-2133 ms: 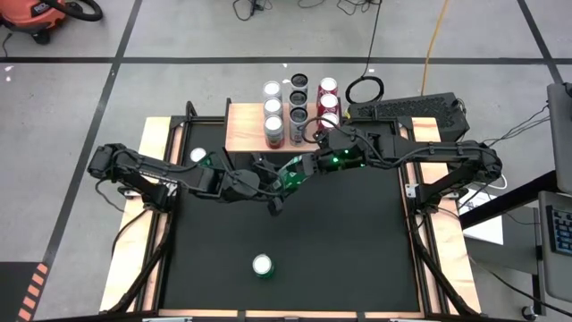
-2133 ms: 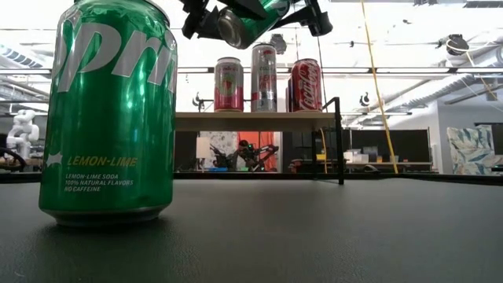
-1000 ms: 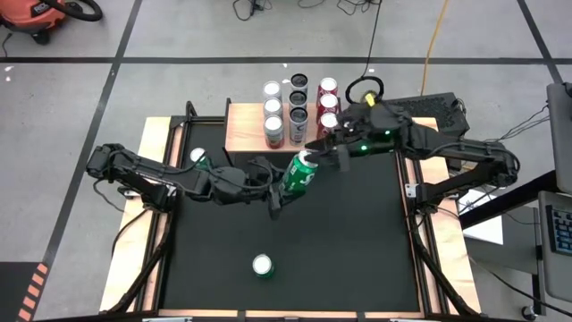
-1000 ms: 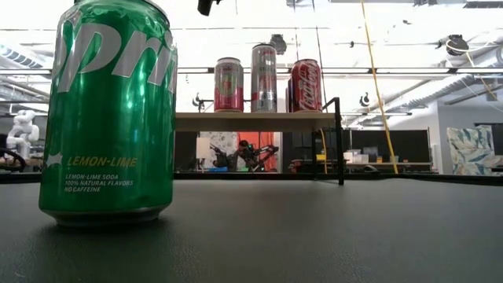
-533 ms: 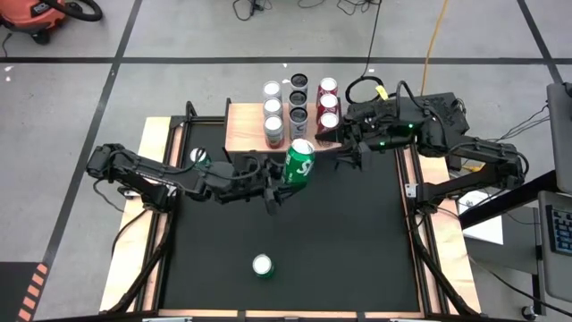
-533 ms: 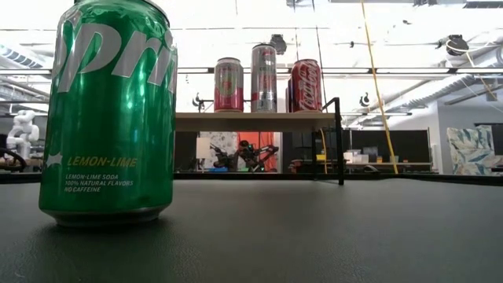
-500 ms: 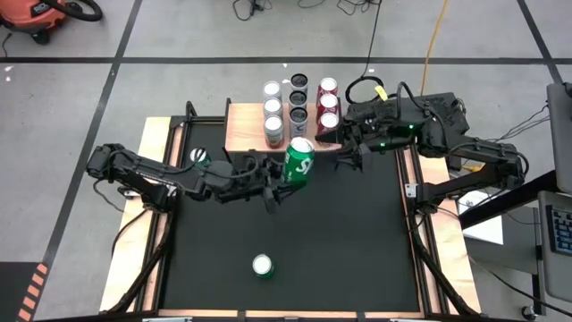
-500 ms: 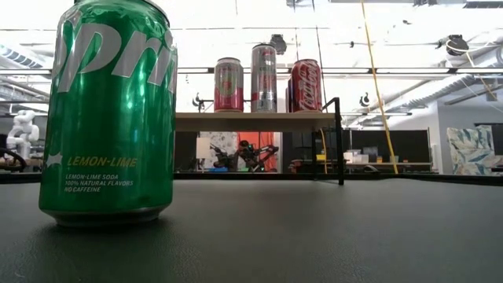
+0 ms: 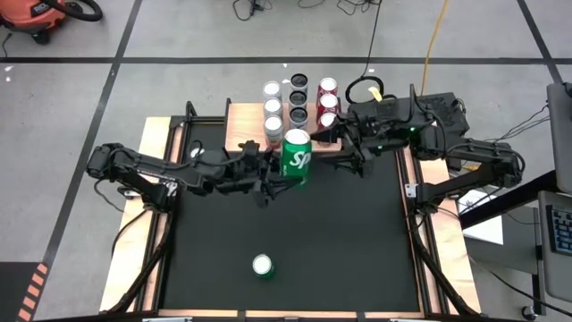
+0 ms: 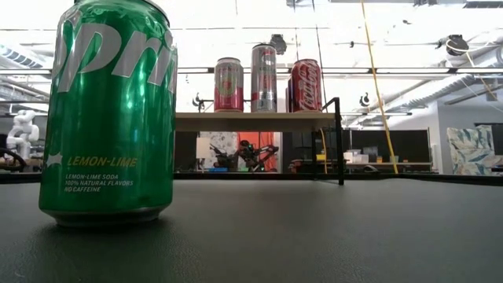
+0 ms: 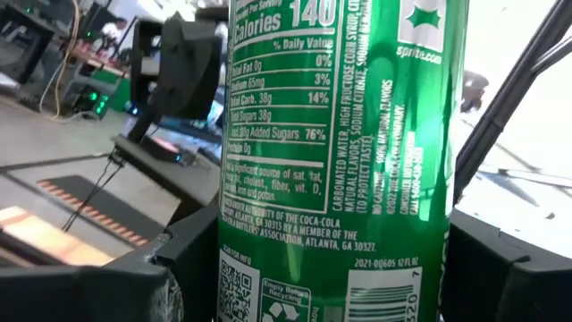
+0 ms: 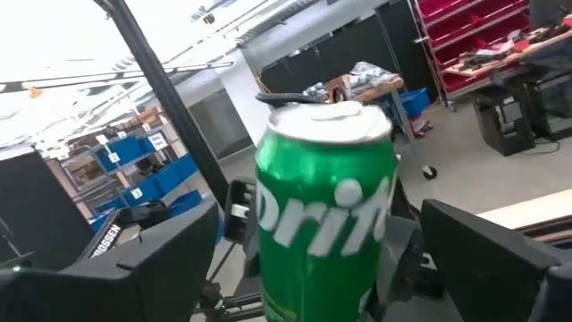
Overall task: Place canned beverage on shelf
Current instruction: Put the middle green soda can on the shelf
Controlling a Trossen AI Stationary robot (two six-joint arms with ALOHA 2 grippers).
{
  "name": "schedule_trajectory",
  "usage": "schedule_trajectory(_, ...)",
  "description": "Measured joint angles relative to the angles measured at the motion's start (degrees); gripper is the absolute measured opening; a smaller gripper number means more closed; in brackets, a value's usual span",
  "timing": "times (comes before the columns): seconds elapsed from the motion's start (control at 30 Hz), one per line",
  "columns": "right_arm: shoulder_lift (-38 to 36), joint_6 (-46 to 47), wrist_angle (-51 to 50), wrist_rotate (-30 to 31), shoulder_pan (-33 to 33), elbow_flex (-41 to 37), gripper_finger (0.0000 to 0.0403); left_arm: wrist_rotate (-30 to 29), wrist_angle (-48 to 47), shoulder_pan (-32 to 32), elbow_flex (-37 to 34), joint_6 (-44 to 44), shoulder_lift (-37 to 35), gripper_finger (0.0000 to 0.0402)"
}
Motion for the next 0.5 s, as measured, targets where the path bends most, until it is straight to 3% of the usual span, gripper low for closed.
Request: schedule_trajectory(0.5,5.8,-0.8,6.2,1.2,1.0,0.0,0.0366,4.0,1.2,2.6,0.0,0.0,0.5,0.0295)
